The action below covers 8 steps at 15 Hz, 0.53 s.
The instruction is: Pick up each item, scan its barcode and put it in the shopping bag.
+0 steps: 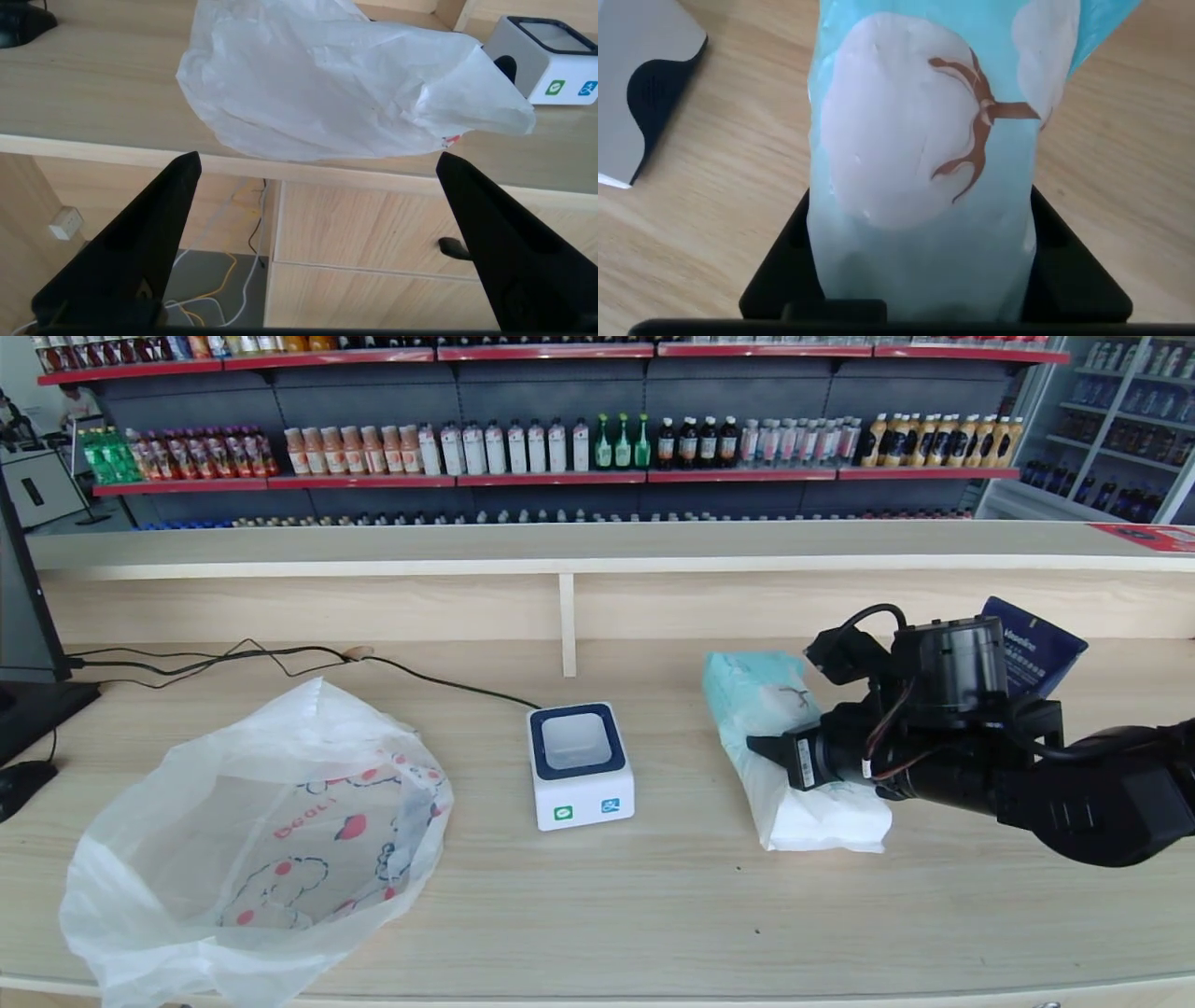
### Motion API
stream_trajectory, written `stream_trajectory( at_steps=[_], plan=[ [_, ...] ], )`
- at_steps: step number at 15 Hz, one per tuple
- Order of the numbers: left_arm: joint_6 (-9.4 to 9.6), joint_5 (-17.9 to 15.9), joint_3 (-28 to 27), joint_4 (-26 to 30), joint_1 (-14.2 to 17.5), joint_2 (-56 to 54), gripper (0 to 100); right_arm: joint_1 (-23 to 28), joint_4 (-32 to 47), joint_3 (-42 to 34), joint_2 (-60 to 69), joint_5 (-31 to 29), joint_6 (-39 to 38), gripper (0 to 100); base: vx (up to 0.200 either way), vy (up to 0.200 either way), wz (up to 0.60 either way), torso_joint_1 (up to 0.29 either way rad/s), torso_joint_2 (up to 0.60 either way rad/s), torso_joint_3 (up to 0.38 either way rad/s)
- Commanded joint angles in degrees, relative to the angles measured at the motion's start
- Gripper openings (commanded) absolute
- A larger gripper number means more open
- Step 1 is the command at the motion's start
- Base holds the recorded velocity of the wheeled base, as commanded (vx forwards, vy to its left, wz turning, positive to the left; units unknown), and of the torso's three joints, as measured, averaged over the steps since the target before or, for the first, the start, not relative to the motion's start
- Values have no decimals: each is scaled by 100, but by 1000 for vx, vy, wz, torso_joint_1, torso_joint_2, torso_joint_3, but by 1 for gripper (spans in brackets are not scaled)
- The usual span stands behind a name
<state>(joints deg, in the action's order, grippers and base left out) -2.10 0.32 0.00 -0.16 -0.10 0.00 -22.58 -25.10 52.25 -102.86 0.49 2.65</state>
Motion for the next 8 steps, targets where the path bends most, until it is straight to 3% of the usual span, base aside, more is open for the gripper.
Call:
stream_trajectory(
  at_steps=[1, 6, 8],
  plan=[
    [-1, 3, 0, -2, 1, 0, 100, -10, -21, -48, 355, -14, 26, 0, 0, 0, 0, 0, 0, 0],
    [-1, 3, 0, -2, 1, 0, 100, -71, -4, -171, 1084, -31, 43, 0, 0, 0, 0, 0, 0, 0],
    [-1, 3, 0, -2, 1, 0, 100, -326, -12, -426, 1656, -22, 17, 0, 0, 0, 0, 0, 0, 0]
  ],
)
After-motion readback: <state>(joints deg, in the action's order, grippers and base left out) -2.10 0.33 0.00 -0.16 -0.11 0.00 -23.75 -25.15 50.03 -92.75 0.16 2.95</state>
